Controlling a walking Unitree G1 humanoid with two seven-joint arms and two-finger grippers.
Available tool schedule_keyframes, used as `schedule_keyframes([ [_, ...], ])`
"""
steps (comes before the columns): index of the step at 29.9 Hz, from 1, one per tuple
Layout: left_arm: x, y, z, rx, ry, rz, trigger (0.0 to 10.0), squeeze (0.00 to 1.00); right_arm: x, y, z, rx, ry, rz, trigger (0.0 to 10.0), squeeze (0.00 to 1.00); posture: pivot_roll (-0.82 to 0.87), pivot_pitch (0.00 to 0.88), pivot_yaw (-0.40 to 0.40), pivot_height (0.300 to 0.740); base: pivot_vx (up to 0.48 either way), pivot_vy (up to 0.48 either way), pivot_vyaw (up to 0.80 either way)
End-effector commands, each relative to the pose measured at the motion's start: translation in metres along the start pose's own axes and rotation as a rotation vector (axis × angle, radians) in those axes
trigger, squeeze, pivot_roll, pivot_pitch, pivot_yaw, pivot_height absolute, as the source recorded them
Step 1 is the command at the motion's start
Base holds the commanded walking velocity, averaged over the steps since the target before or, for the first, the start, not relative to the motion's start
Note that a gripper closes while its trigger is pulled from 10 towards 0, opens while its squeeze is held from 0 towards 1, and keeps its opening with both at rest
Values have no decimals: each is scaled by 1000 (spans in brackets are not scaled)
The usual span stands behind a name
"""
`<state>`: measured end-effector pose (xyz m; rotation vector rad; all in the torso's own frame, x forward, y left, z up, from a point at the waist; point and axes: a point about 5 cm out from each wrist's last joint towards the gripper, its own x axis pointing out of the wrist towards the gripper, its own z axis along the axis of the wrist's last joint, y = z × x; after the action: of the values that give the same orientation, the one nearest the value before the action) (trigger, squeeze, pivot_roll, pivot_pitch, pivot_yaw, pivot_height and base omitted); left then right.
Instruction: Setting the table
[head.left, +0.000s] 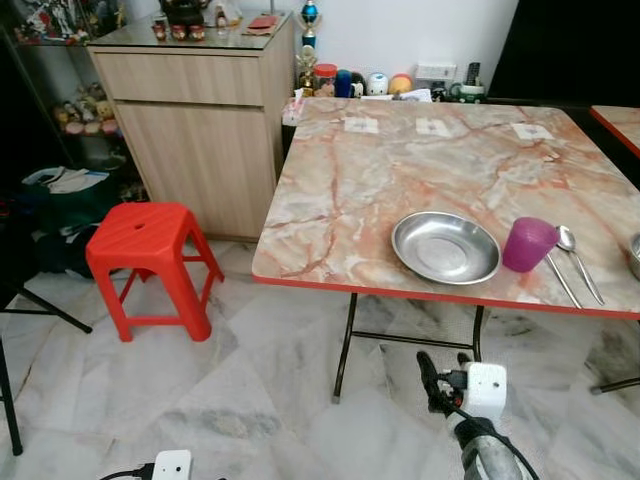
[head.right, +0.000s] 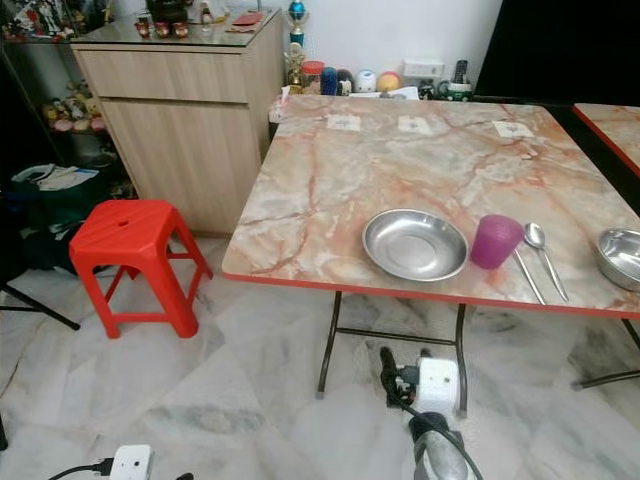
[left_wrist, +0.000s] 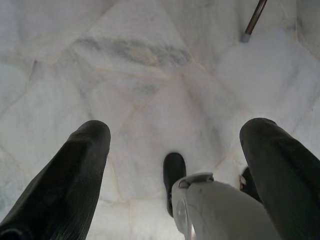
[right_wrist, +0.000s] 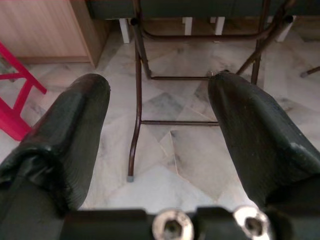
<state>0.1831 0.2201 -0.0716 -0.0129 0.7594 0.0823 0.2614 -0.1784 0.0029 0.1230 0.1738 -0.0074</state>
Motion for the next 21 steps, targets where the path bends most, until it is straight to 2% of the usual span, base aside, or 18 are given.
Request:
schedule_keyframes([
  [1, -2, 0, -4, -8, 5, 4, 10000, 0, -3, -6, -9, 9, 50, -24, 10000, 0, 28, 52, -48, 740, 0, 0, 0],
  [2, -2, 0, -4, -8, 5, 4, 10000, 0, -3, -6, -9, 9, 50, -24, 10000, 0, 28, 52, -48, 740, 0, 0, 0],
  [5, 0, 3, 8, -59, -75, 29, 10000, 0, -13, -15, -32, -36, 235, -66, 10000, 0, 40, 54, -55, 740, 0, 0, 0],
  [8, 2, 5, 20, -70, -138, 34, 10000, 0, -18, -19, -43, -56, 315, -79, 10000, 0, 47, 57, -57, 740, 0, 0, 0],
  [10, 3, 8, 37, -79, -232, 40, 10000, 0, -24, -22, -53, -63, 409, -99, 10000, 0, 63, 57, -61, 740, 0, 0, 0],
  [12, 3, 9, 42, -82, -261, 40, 10000, 0, -25, -22, -55, -55, 422, -106, 10000, 0, 68, 57, -61, 740, 0, 0, 0],
  [13, 2, 11, 61, -81, -367, 38, 10000, 0, -31, -25, -63, -66, 491, -122, 10000, 0, 81, 58, -64, 740, 0, 0, 0],
  [17, -4, 10, 84, -70, -513, 21, 10000, 0, -41, -30, -74, -103, 592, -153, 10000, 0, 90, 62, -64, 740, 0, 0, 0],
  [18, -4, 10, 84, -70, -513, 21, 10000, 0, -41, -30, -74, -103, 592, -153, 10000, 0, 90, 62, -64, 740, 0, 0, 0],
  [21, -12, 6, 95, -61, -603, -2, 10000, 0, -48, -34, -80, -99, 640, -177, 10000, 0, 98, 64, -66, 740, 0, 0, 0],
])
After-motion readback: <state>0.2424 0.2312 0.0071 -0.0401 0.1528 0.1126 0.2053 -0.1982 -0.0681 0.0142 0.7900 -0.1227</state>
